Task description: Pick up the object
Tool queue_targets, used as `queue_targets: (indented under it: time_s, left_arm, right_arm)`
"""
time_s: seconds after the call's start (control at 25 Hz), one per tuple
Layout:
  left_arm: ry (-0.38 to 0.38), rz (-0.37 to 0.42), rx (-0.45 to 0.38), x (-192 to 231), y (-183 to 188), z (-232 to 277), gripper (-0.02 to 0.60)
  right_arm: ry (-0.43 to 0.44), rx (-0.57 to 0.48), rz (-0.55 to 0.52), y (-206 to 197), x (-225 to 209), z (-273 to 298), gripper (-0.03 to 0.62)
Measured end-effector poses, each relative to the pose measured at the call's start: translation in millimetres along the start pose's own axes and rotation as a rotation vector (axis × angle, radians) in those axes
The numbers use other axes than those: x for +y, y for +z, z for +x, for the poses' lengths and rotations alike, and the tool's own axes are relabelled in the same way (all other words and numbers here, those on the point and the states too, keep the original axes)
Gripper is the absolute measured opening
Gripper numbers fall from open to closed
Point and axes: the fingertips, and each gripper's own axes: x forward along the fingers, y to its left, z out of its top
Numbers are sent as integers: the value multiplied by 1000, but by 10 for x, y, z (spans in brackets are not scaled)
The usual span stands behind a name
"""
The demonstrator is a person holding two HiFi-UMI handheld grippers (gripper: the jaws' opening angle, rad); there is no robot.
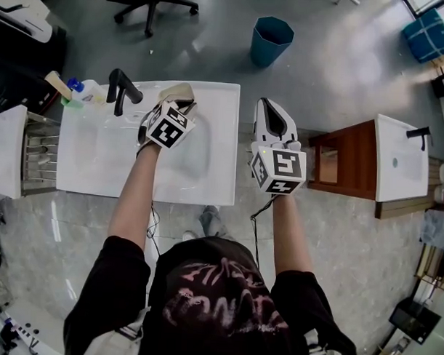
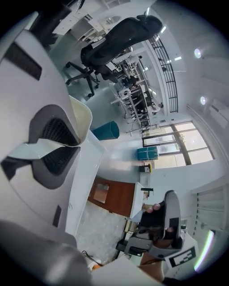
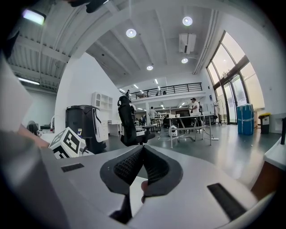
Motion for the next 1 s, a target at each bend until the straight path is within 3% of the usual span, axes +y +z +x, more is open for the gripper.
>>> queue_targets:
  time_s: [0.48, 1.0]
  left_arm:
    - [102, -77, -217, -60, 416, -883, 32]
    - [200, -234, -446, -253, 599, -1892, 32]
  right_arm:
    - [54, -37, -8, 247, 486, -149, 15]
    - [71, -69, -20, 455, 881, -488, 15]
